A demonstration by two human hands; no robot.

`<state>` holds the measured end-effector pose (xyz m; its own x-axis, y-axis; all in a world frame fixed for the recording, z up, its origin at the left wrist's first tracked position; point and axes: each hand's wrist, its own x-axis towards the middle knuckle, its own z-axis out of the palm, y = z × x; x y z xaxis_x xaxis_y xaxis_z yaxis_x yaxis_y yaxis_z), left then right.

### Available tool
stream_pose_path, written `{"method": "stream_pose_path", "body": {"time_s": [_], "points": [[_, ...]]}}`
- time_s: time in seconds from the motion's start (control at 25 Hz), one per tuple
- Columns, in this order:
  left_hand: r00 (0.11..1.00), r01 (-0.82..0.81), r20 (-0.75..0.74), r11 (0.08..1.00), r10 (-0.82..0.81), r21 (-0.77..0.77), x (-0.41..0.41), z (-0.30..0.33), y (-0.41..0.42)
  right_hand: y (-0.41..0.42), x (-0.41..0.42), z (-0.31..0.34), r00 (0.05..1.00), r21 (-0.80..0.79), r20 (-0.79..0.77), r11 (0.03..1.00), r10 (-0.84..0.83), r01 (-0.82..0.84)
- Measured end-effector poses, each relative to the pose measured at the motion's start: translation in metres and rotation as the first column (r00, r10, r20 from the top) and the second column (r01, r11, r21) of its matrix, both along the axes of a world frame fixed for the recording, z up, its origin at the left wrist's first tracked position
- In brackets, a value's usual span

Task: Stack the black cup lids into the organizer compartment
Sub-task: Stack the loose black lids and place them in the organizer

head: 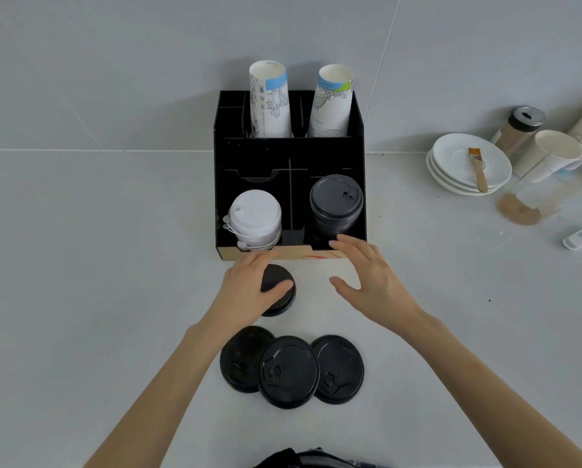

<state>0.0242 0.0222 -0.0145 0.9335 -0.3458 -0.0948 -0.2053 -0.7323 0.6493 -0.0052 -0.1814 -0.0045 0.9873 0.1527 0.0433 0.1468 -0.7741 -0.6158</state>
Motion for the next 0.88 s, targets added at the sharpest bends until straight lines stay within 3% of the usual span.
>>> {"method": "stream_pose_path", "body": {"time_s": [0.24, 0.48, 0.88], "points": [[0.995, 0.028, -0.091, 1.000, -0.027, 0.006, -0.047, -0.019, 0.024, 0.017, -0.040, -0.018, 0.977, -0.016, -0.154, 0.989, 0.146, -0.150], [0.979, 0.144, -0.158, 0.988, -0.133, 0.062, -0.071, -0.034, 0.031, 0.025, -0.069, -0.037, 0.897, -0.013, -0.358, 0.959, 0.260, -0.283], [0.978, 0.150, -0.158, 0.987, -0.139, 0.056, -0.072, -0.041, 0.028, 0.035, -0.075, -0.049, 0.911, -0.008, -0.315, 0.959, 0.265, -0.282]]}}
